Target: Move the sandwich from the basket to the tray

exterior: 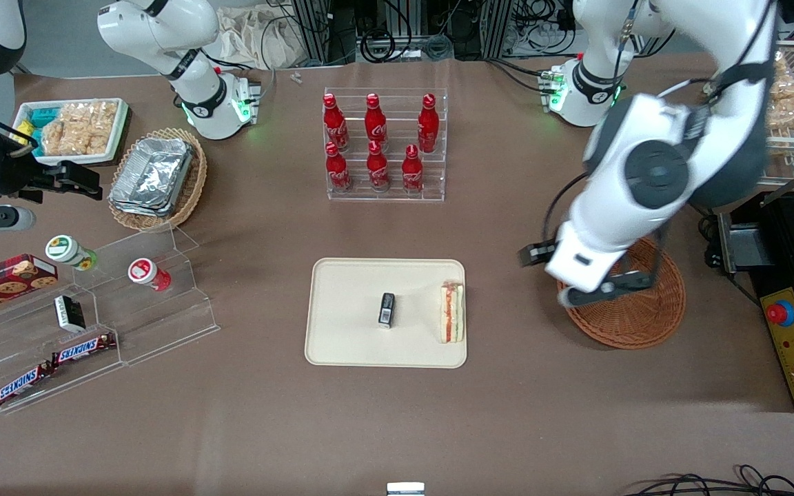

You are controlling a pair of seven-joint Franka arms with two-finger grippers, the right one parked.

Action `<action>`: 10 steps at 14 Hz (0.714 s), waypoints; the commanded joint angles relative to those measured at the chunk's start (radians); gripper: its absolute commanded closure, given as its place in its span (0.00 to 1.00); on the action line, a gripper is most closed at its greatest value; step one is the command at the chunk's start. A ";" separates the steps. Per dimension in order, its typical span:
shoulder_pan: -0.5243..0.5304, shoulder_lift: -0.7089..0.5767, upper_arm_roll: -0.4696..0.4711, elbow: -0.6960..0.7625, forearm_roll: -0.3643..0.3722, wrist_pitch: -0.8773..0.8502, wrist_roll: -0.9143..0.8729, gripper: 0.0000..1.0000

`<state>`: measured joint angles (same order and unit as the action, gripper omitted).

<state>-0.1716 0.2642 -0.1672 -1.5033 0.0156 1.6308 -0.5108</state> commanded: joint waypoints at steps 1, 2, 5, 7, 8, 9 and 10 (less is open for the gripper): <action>0.145 -0.112 -0.006 -0.051 -0.028 -0.109 0.220 0.00; 0.164 -0.146 0.001 -0.051 -0.026 -0.136 0.251 0.00; 0.124 -0.305 0.118 -0.141 -0.028 -0.150 0.273 0.00; 0.043 -0.359 0.204 -0.192 -0.017 -0.149 0.295 0.00; 0.038 -0.353 0.209 -0.184 -0.013 -0.149 0.295 0.00; 0.041 -0.335 0.210 -0.160 -0.011 -0.143 0.298 0.00; 0.041 -0.306 0.212 -0.119 -0.009 -0.146 0.314 0.00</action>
<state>-0.1126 -0.0714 0.0267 -1.6471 0.0005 1.4730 -0.2251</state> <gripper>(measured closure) 0.000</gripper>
